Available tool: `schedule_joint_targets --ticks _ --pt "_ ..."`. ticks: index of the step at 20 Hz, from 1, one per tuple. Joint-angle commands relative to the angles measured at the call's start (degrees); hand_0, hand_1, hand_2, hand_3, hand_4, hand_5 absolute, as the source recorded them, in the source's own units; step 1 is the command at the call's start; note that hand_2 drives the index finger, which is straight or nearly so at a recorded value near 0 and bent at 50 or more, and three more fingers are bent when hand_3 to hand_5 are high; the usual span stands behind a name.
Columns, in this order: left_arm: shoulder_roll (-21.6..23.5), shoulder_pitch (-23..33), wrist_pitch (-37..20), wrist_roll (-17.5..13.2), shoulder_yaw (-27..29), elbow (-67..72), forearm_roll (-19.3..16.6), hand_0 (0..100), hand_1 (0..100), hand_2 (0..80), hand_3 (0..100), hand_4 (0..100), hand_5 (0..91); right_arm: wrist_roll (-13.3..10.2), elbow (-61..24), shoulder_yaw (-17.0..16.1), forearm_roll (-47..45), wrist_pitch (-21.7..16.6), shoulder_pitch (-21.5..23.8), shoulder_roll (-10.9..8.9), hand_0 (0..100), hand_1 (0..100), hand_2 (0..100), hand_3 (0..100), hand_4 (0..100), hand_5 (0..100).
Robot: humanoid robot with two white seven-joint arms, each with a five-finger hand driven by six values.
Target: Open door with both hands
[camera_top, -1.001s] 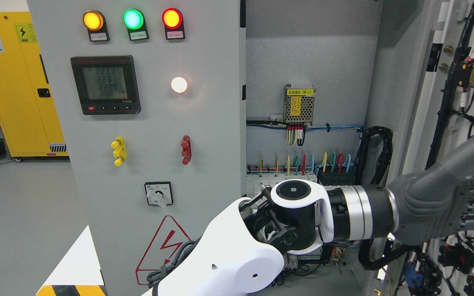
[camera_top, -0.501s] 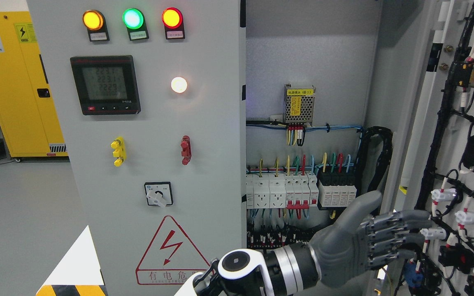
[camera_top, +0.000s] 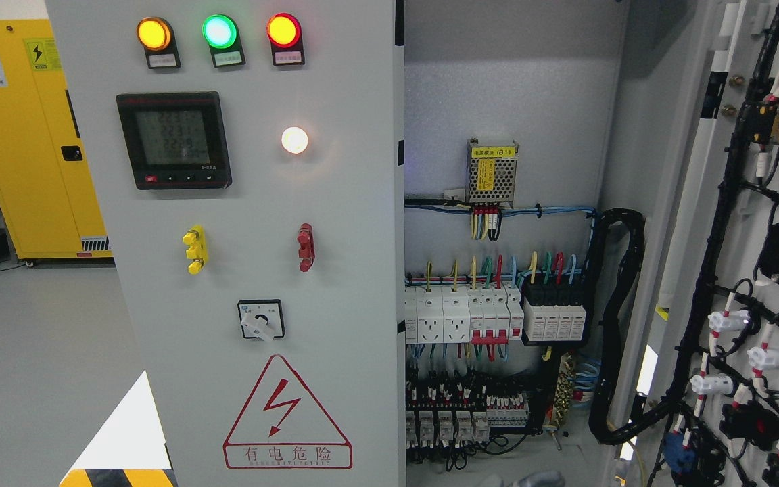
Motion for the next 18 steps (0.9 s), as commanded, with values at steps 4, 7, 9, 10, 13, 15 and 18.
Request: schedule_joint_targets --ticks 4,7,9,10,13,15,18 --pt "2.9 19.8 -10.4 -0.3 12.1 13.1 -7.0 0 0 0.0 0 0 0.0 0.0 0.0 1.8 -1.2 0.0 0.0 0.09 20 12 0 0 0 0" --pt "2.7 21.2 -15.5 -0.2 16.7 23.4 -6.9 0 0 0.0 0 0 0.0 0.0 0.0 1.8 -1.2 0.0 0.0 0.09 20 12 0 0 0 0" --pt "1.1 21.2 -17.3 -0.2 21.8 32.1 -6.9 0 0 0.0 0 0 0.0 0.0 0.0 1.8 -1.2 0.0 0.0 0.09 20 12 0 0 0 0" --pt "0.5 20.6 -16.9 -0.2 24.6 36.2 -6.9 0 0 0.0 0 0 0.0 0.0 0.0 1.8 -1.2 0.0 0.0 0.09 20 12 0 0 0 0" --pt "0.1 17.2 -17.3 -0.3 31.5 54.1 -6.9 0 0 0.0 0 0 0.0 0.0 0.0 1.8 -1.2 0.0 0.0 0.18 20 12 0 0 0 0" --pt "1.4 13.3 -17.5 -0.4 32.0 67.6 -6.9 0 0 0.0 0 0 0.0 0.0 0.0 1.8 -1.2 0.0 0.0 0.18 20 12 0 0 0 0" --pt "4.0 9.2 -18.1 -0.6 31.5 81.2 -7.1 0 0 0.0 0 0 0.0 0.0 0.0 1.8 -1.2 0.0 0.1 0.09 20 12 0 0 0 0"
